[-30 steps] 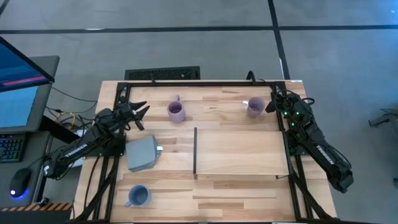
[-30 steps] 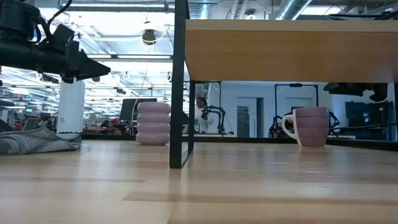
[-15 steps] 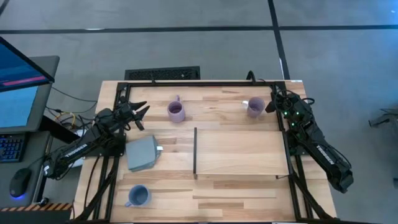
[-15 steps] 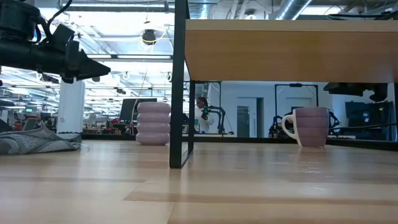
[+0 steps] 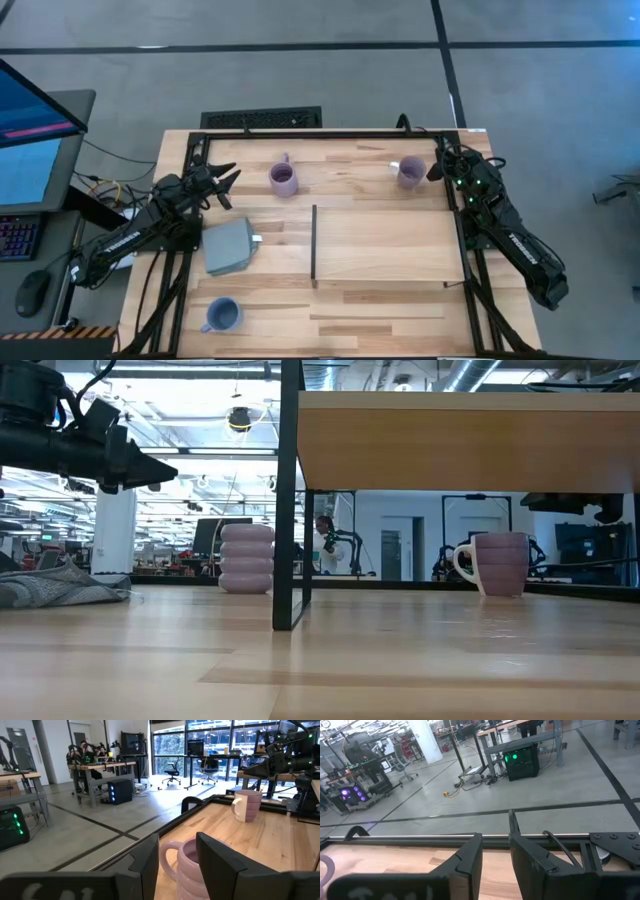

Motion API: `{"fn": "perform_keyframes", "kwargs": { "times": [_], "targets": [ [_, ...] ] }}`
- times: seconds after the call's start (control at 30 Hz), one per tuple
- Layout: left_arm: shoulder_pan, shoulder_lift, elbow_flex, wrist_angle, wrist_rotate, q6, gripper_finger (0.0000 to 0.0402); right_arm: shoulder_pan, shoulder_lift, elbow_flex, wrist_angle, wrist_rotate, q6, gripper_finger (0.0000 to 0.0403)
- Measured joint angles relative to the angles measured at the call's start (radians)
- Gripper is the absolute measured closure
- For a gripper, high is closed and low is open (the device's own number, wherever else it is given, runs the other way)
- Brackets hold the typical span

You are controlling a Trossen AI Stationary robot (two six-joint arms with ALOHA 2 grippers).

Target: Stack small to large cups/mugs on shelf

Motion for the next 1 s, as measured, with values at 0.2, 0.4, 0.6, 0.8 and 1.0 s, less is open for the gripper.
{"fn": "perform_keyframes", "kwargs": {
  "times": [0.2,0.4,0.6,0.8,1.0],
  "targets": [
    [0.000,0.000,0.000,0.000,0.000,0.000,0.0280,0.000,0.000,0.000,0.000,0.000,0.000,0.0280],
    [0.000,0.000,0.000,0.000,0.000,0.000,0.0280,0.000,0.000,0.000,0.000,0.000,0.000,0.0280],
    [0.000,0.000,0.000,0.000,0.000,0.000,0.0280,0.000,0.000,0.000,0.000,0.000,0.000,0.0280],
    [0.000,0.000,0.000,0.000,0.000,0.000,0.0280,0.000,0.000,0.000,0.000,0.000,0.000,0.0280],
    [0.000,0.000,0.000,0.000,0.000,0.000,0.0280,0.000,0.000,0.000,0.000,0.000,0.000,0.0280]
  ]
}}
